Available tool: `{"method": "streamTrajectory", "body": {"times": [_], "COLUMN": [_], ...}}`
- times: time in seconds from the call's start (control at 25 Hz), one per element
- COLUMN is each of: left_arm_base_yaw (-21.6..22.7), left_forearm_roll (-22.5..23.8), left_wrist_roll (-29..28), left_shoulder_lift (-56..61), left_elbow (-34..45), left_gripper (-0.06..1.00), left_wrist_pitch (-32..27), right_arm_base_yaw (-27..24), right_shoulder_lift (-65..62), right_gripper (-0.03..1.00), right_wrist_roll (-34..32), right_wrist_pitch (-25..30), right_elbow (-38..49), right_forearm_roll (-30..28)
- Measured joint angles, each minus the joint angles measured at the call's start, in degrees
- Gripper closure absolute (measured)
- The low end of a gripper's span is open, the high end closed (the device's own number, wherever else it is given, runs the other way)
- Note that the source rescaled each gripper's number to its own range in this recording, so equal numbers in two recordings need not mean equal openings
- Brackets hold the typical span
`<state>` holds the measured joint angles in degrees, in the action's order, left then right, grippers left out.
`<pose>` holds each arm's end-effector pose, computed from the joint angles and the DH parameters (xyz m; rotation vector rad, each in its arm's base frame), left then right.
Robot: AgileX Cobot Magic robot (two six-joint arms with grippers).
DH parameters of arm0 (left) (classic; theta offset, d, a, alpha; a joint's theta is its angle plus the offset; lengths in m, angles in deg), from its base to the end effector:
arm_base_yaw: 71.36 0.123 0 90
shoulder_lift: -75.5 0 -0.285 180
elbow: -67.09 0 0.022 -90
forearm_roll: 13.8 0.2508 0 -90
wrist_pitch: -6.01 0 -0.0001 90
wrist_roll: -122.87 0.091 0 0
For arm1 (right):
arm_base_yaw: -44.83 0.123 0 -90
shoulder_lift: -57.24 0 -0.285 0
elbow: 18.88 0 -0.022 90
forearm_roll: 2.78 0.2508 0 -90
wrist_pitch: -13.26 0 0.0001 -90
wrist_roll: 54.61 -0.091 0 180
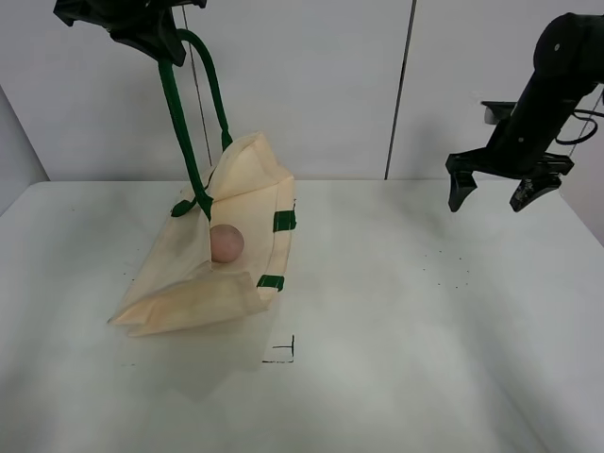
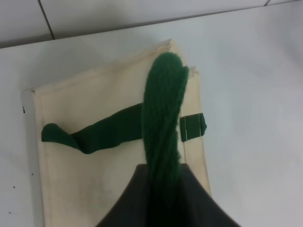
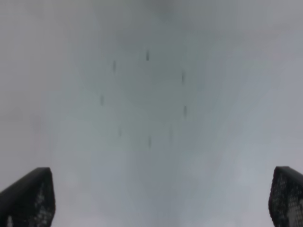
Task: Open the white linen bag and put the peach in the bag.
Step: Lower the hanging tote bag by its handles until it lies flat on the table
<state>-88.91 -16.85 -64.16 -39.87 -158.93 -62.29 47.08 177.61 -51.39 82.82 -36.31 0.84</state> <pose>0.3898 -0.1280 0.4223 0.2210 2.4077 -0.2668 0.4047 0.0213 0.2441 -0.1162 3.0067 0.0896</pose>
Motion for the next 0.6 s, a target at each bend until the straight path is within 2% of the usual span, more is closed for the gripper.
{"method": "streamTrajectory", "body": {"times": [0.6], "left_arm_base_yaw": [0.0], "left_forearm_roll": [0.0], "left_wrist_roll": [0.0], "left_shoulder_lift": [0.0], "left_elbow": [0.0], "left_gripper": [0.94], "left_wrist_pitch": [0.0], "right_arm_base_yaw": [0.0], "right_shoulder_lift": [-47.1], "right_gripper": [-0.03], "right_wrist_roll": [0.4], "right_wrist_pitch": [0.1], "right_elbow": [44.9], "right_forearm_roll": [-0.1]}}
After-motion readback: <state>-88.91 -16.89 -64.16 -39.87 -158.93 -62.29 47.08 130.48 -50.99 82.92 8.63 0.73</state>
